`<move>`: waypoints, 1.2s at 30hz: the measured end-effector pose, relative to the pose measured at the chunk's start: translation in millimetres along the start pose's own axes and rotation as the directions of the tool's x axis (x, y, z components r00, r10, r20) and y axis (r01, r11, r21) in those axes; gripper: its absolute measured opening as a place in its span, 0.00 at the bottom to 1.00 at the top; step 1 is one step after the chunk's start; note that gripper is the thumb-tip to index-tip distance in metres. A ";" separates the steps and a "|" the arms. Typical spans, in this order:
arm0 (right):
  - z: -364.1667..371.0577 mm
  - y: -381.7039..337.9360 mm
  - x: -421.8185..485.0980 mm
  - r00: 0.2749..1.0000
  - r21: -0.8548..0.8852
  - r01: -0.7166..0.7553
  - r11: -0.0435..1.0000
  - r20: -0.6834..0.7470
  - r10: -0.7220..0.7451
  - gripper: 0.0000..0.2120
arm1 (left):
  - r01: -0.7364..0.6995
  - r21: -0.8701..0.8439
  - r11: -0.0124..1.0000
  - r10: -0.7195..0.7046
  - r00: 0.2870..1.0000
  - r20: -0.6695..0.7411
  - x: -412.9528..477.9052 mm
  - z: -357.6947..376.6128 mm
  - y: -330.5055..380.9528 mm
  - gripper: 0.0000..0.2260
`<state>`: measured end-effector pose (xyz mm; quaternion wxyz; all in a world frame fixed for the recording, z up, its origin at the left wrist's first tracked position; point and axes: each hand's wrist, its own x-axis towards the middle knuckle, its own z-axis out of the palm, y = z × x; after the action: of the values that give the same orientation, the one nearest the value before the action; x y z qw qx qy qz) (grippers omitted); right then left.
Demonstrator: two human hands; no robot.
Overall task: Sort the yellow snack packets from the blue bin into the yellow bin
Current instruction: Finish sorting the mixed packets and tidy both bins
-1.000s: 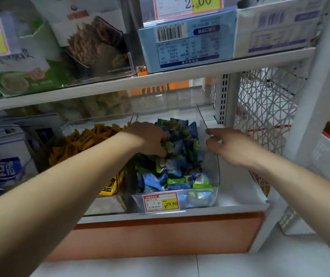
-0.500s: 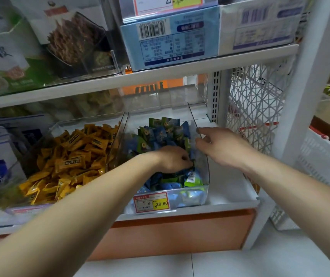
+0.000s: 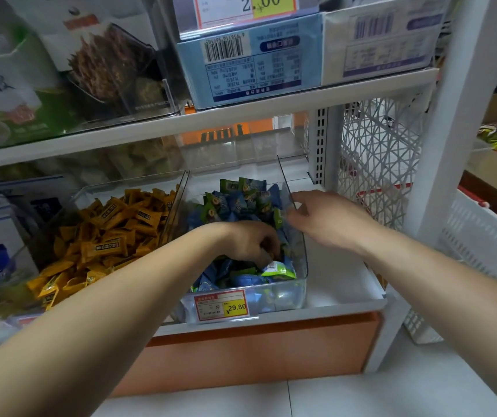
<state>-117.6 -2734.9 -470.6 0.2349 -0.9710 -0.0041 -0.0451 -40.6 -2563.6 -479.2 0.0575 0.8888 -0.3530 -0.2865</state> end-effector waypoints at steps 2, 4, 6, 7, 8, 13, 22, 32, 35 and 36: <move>-1.4 -0.5 0.8 1.000 -0.048 -0.011 0.999 -0.007 0.011 0.22 | -0.029 -0.137 0.990 0.012 0.992 -0.126 -5.2 -1.0 -5.6 0.14; -2.1 -1.2 1.5 0.999 -0.096 -0.015 0.995 -0.035 0.011 0.19 | -0.089 -0.244 0.966 0.014 0.957 -0.290 -11.9 -4.3 -8.1 0.12; -2.7 -3.0 1.3 0.997 -0.127 -0.001 0.992 -0.081 -0.010 0.16 | -0.172 -0.367 0.914 -0.003 0.903 -0.430 -18.4 -9.6 -8.9 0.10; -3.1 -4.2 0.6 0.994 -0.132 0.013 0.991 -0.108 -0.027 0.17 | -0.212 -0.419 0.883 -0.023 0.872 -0.489 -21.7 -12.8 -9.6 0.10; -3.6 -5.2 -0.5 0.989 -0.133 0.029 0.991 -0.138 -0.048 0.20 | -0.241 -0.450 0.860 -0.048 0.839 -0.542 -25.4 -16.0 -10.5 0.10; -9.8 -14.5 -0.9 0.944 -0.029 0.221 0.975 -0.244 -0.222 0.24 | -0.378 -0.608 0.698 -0.101 0.789 -0.606 -45.6 -22.2 -17.8 0.14; 4.8 -46.3 19.0 0.969 0.236 0.196 0.952 -0.198 -0.150 0.12 | -0.437 -0.539 0.720 -0.099 0.705 -0.703 -59.6 -13.7 -18.2 0.16; 8.5 -57.4 19.5 0.955 0.216 0.249 0.944 -0.218 -0.202 0.19 | -0.102 -0.259 0.960 -0.189 0.446 -0.875 -103.2 -16.6 -58.0 0.12; 7.7 -53.8 17.0 0.956 0.063 0.240 0.969 -0.190 -0.224 0.15 | 0.195 -0.254 0.947 -0.311 0.366 -0.877 -129.2 -11.0 -92.0 0.10; 7.2 -52.0 16.2 0.954 0.020 0.240 0.971 -0.189 -0.232 0.14 | 0.300 -0.244 0.922 -0.343 0.347 -0.873 -134.5 -8.2 -100.8 0.10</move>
<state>-102.4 -2685.6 -451.8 0.2478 -0.9498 -0.0991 -0.1630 -55.1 -2400.5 -440.1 0.1983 0.9510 -0.0785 0.2237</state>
